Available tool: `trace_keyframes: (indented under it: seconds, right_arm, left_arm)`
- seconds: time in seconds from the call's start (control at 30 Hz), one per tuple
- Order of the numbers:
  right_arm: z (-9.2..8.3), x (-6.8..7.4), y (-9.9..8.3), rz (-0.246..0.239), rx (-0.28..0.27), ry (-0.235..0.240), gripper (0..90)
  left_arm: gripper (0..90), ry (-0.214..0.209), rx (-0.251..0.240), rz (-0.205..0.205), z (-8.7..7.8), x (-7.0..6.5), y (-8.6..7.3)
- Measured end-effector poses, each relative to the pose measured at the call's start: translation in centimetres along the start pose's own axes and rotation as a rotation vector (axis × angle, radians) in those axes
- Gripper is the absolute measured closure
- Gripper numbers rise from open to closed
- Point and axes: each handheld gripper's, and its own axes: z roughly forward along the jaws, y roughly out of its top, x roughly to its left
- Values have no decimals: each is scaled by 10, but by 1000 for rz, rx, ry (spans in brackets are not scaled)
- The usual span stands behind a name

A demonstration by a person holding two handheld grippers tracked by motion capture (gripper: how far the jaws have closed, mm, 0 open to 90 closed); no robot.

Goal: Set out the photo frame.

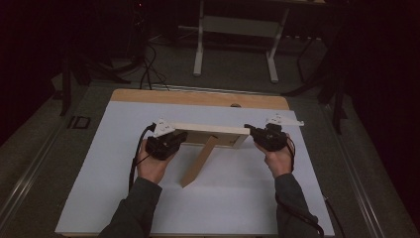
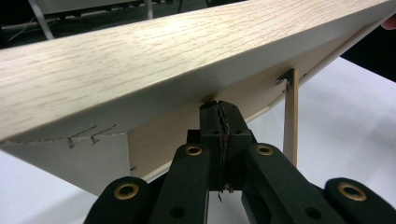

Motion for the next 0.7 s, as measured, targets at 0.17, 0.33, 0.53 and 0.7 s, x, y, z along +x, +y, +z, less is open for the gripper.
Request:
trace_keyframes:
  seconds: [0.17, 0.33, 0.53, 0.7]
  right_arm:
    - [2, -1, 0, -3, 10, 0, 896]
    - [3, 0, 0, -7, 12, 8, 897]
    - [2, 2, -1, -14, 15, 15, 896]
    - [1, 5, -2, -28, 21, 24, 896]
  left_arm:
    - [900, 2, 4, 2, 0, 0, 1]
    - [900, 3, 3, 2, 2, -1, 2]
    - [900, -1, -4, 12, 4, -6, 8]
    - [900, -1, -6, 14, 6, -7, 11]
